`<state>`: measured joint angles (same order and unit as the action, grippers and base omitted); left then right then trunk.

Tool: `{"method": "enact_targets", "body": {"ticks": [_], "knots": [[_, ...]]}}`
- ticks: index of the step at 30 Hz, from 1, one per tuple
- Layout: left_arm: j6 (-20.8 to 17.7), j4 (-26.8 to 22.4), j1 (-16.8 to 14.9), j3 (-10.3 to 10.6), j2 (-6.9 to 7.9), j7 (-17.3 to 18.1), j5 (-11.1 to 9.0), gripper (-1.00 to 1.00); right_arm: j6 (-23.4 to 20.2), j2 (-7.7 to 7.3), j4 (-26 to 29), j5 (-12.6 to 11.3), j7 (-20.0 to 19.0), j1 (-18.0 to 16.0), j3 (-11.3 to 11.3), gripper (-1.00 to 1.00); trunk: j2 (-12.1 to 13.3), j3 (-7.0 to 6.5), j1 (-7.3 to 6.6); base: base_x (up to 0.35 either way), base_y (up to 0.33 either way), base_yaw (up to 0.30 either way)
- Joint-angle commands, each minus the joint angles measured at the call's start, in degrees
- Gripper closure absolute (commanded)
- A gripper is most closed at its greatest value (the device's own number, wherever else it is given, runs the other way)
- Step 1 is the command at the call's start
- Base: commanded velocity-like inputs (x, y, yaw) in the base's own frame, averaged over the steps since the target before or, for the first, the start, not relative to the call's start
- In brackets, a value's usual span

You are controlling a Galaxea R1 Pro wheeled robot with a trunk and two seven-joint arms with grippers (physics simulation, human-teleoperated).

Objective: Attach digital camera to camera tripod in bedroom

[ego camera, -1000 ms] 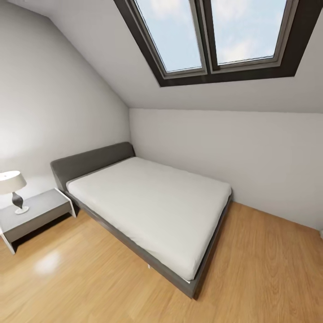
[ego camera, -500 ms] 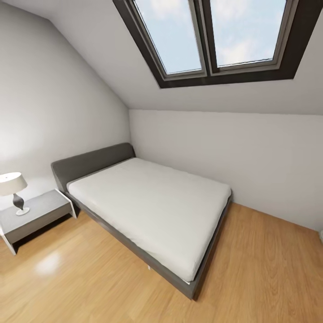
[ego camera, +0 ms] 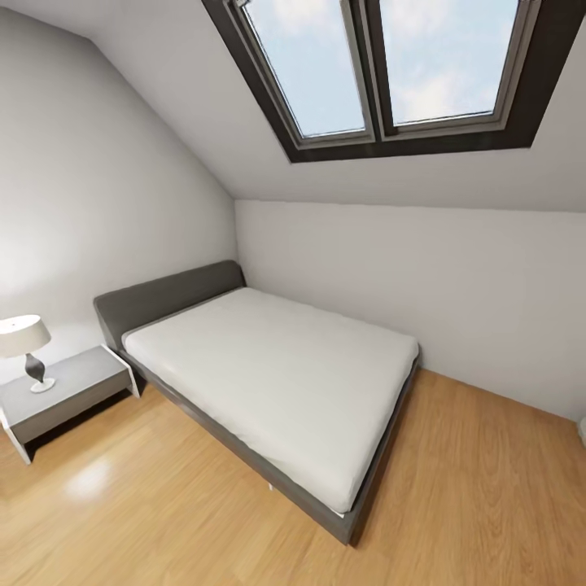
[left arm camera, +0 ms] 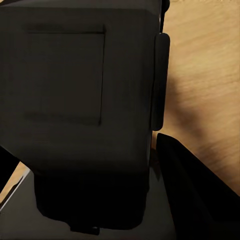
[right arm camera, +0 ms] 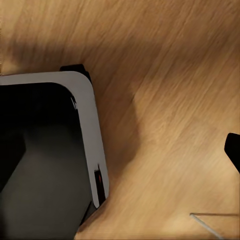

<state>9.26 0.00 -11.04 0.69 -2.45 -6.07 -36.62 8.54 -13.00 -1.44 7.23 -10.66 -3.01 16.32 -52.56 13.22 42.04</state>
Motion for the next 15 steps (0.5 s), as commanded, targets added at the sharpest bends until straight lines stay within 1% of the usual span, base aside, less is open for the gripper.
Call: {"method": "enact_targets", "body": {"ticks": [1,8,15], "knots": [[0.14,0.0,-0.04,0.1,-0.02,-0.22,0.06,1.0,0.29,-0.03,-0.15,0.59,-0.11,-0.07,0.49,-1.0,0.36,-0.11,-0.22,0.0,0.0,0.0],[0.14,0.0,-0.04,0.1,0.14,-0.26,0.05,1.0,0.26,-0.01,-0.15,0.74,-0.07,-0.07,0.28,-1.0,3.17,-1.37,-1.76,0.0,0.0,0.0],[-0.18,0.0,-0.04,0.1,0.42,1.1,0.05,1.0,0.33,-0.01,-0.14,0.98,-0.11,-0.07,0.01,-1.0,5.98,-2.62,-3.3,0.0,0.0,0.0]]}}
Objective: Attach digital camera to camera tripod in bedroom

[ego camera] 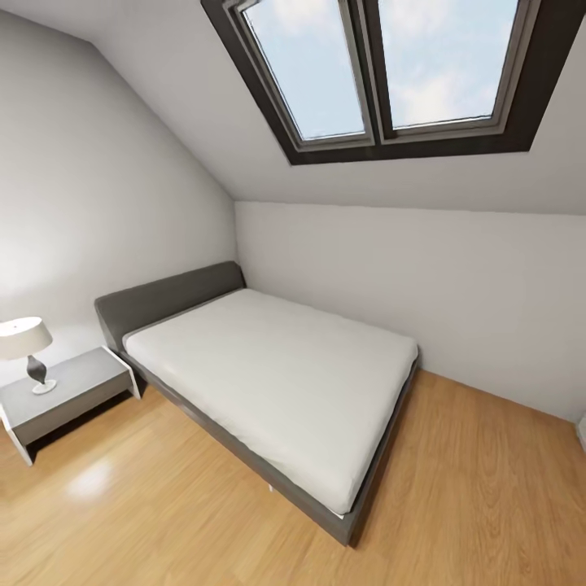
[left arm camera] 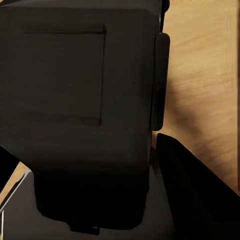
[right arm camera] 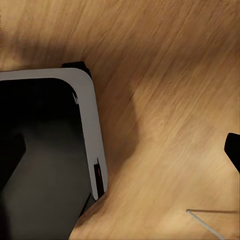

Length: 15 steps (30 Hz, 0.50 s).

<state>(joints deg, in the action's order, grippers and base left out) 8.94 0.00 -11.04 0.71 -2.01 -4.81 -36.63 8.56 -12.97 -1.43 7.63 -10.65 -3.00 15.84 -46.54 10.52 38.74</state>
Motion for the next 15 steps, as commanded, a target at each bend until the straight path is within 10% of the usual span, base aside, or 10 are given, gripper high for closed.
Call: {"method": "enact_targets", "body": {"ticks": [1,15], "knots": [[0.05,0.0,-0.04,0.08,0.02,0.65,0.07,1.0,0.31,-0.04,-0.15,0.6,-0.13,-0.07,0.47,-1.0,0.35,-0.1,-0.22,0.0,0.0,0.0],[-0.07,0.09,0.13,0.08,0.06,7.61,0.07,1.0,0.32,-0.05,-0.15,0.56,-0.18,-0.07,0.42,-1.0,5.97,-2.62,-3.29,0.0,0.0,0.0]]}}
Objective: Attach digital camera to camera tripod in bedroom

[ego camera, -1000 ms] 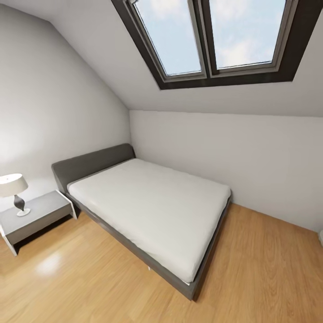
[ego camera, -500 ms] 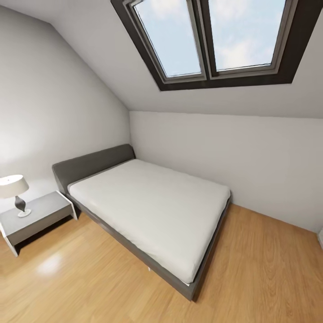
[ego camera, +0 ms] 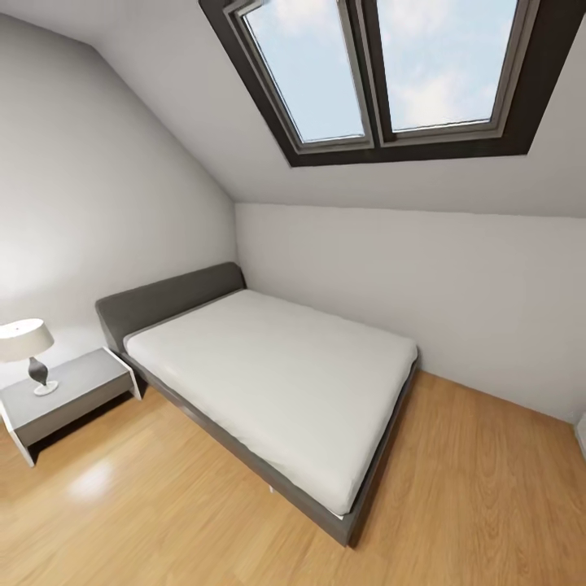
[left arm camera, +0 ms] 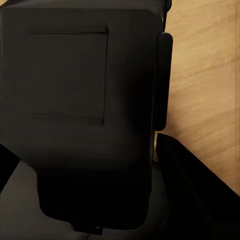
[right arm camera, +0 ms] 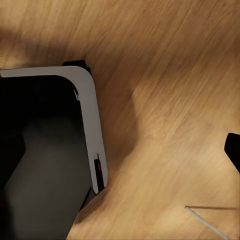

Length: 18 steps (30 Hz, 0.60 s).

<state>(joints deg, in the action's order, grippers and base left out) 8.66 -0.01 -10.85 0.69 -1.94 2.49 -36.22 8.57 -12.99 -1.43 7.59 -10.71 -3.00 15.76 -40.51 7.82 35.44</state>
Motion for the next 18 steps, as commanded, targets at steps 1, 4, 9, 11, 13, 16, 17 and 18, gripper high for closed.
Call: {"method": "enact_targets", "body": {"ticks": [1,4,9,11,13,16,17,18], "knots": [[0.23,0.1,-0.06,0.1,0.0,0.32,-0.35,1.0,0.31,-0.03,-0.15,0.58,-0.11,-0.07,0.5,-1.0,0.34,-0.1,-0.21,0.0,0.0,0.0],[0.36,0.1,-0.04,0.1,-0.04,0.29,-0.37,1.0,0.31,-0.02,-0.15,0.58,-0.1,-0.07,0.5,-1.0,1.55,-0.63,-0.87,0.0,0.0,0.0],[0.55,0.09,0.06,0.1,-0.07,0.25,-0.41,1.0,0.31,-0.08,-0.15,0.58,-0.1,-0.07,0.5,-1.0,3.55,-1.53,-1.97,0.0,0.0,0.0],[0.6,0.06,0.09,0.1,-0.07,0.21,-0.42,1.0,0.31,-0.09,-0.15,0.58,-0.17,-0.07,0.5,-1.0,4.35,-1.89,-2.41,0.0,0.0,0.0],[0.62,0.08,0.1,0.1,-0.07,0.19,-0.43,1.0,0.31,-0.13,-0.15,0.58,-0.42,-0.07,0.5,-1.0,5.16,-2.25,-2.85,0.0,0.0,0.0],[0.71,0.07,0.12,0.1,-0.08,0.16,-0.43,1.0,0.25,-0.13,-0.15,0.64,-0.79,-0.07,0.5,-1.0,6.36,-2.79,-3.51,0.0,0.0,0.0],[0.7,0.06,0.12,0.1,-0.08,0.16,-0.43,1.0,0.25,-0.14,-0.15,0.64,-0.83,-0.07,0.5,-1.0,6.76,-2.97,-3.73,0.0,0.0,0.0],[0.71,0.07,0.12,0.1,-0.08,0.16,-0.43,1.0,0.24,-0.15,-0.15,0.65,-0.88,-0.07,0.5,-1.0,7.16,-3.15,-3.95,0.0,0.0,0.0]]}}
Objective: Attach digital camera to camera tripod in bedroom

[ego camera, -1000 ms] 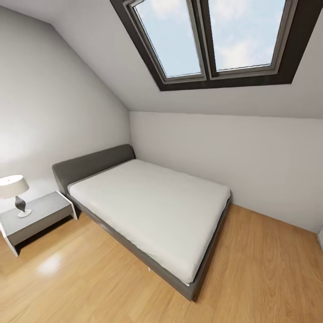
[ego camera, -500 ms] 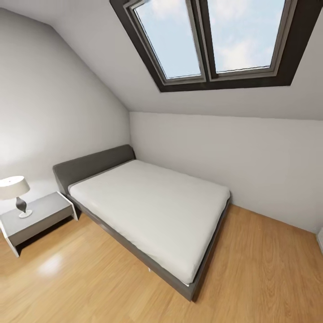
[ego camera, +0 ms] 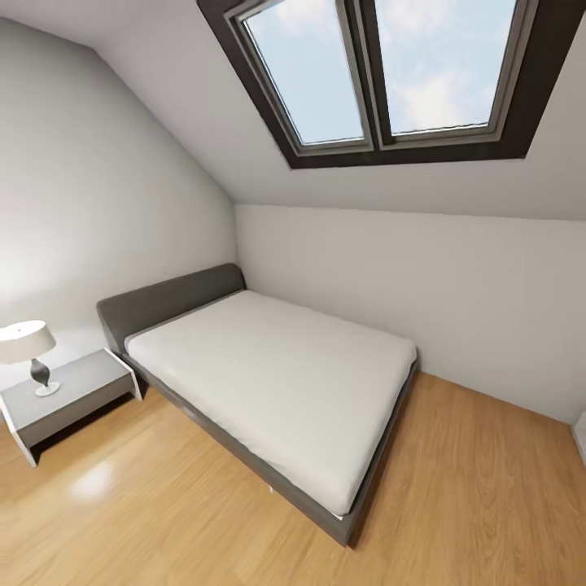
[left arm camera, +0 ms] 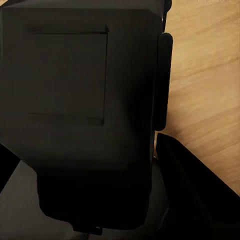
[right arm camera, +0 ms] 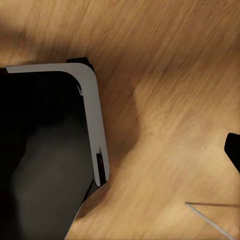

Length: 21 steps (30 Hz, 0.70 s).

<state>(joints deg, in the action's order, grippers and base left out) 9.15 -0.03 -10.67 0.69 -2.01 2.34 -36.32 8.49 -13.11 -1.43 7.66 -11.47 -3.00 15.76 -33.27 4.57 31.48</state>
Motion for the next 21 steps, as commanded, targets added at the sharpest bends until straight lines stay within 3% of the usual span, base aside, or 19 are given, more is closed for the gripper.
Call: {"method": "enact_targets", "body": {"ticks": [1,8,18,21], "knots": [[0.22,0.08,-0.06,0.1,-0.01,0.3,-0.33,1.0,0.31,-0.03,-0.15,0.59,-0.12,-0.08,0.5,-1.0,0.33,-0.08,-0.21,0.0,0.0,0.0],[0.25,0.06,-0.06,0.1,-0.01,0.3,-0.33,1.0,0.3,0.08,-0.17,0.52,0.25,-0.08,0.5,-1.0,3.13,-1.34,-1.74,0.0,0.0,0.062],[0.19,0.06,-0.06,0.1,-0.01,0.3,-0.33,1.0,0.29,0.1,-0.24,0.43,0.48,-0.08,0.5,-1.0,7.14,-3.13,-3.94,0.0,0.0,0.243],[0.1,0.06,-0.06,0.1,-0.01,0.3,-0.33,1.0,0.29,0.1,-0.27,0.43,0.48,-0.08,0.5,-1.0,7.14,-3.13,-3.94,0.0,0.0,0.267]]}}
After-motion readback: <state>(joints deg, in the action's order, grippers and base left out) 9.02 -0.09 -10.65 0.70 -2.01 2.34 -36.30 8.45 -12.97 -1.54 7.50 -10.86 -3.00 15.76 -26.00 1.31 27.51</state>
